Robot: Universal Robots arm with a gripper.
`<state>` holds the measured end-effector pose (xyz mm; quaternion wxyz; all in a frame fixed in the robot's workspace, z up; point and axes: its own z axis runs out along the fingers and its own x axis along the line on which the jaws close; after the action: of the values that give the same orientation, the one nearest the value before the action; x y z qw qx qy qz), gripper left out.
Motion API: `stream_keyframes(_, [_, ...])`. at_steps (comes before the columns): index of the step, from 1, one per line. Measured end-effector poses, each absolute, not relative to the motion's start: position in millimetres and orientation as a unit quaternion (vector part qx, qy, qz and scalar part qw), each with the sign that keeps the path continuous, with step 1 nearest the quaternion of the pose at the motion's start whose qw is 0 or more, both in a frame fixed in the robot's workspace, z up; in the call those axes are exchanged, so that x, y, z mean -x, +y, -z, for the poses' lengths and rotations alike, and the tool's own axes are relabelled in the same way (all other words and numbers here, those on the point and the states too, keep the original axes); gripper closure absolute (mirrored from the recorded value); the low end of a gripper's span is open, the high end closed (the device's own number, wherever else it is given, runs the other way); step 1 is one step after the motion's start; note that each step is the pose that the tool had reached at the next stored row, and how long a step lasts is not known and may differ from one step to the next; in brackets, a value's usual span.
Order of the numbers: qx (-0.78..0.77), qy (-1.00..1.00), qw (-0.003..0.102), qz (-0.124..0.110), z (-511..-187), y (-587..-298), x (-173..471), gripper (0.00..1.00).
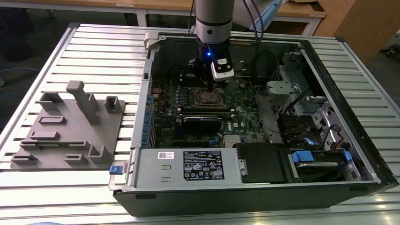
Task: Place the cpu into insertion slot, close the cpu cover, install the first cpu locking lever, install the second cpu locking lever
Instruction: 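Install the first cpu locking lever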
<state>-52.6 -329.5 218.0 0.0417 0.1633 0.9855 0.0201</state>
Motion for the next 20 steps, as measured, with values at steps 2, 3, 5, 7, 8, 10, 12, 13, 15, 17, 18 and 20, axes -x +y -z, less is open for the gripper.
stream_keyframes(2, [-0.163,0.985,0.042,-0.02,-218.5,-329.5,52.6,0.9])
stream_keyframes(3, [-0.163,0.985,0.042,-0.02,-218.8,-329.5,52.6,0.9])
stream_keyframes(5, [-0.163,0.985,0.042,-0.02,-219.9,-329.6,52.6,0.9])
stream_keyframes(7, [-0.163,0.985,0.042,-0.02,-220.8,-329.5,52.6,0.9])
stream_keyframes(8, [-0.163,0.985,0.042,-0.02,-220.7,-329.7,52.5,0.9])
stream_keyframes(10, [-0.163,0.986,0.042,-0.02,-220.9,-331.4,52.5,0.9])
stream_keyframes(12, [-0.163,0.985,0.042,-0.02,-220.9,-334.8,52.6,0.9])
stream_keyframes(13, [-0.163,0.985,0.042,-0.02,-220.9,-336.4,52.6,0.9])
stream_keyframes(15, [-0.163,0.985,0.042,-0.02,-220.9,-338.5,52.6,0.9])
stream_keyframes(17, [-0.162,0.986,0.042,-0.02,-220.8,-339.7,52.6,0.9])
stream_keyframes(18, [-0.159,0.986,0.042,-0.02,-220.7,-340.1,52.6,0.9])
stream_keyframes(20, [-0.155,0.987,0.042,-0.021,-220.5,-341.0,52.6,0.9])
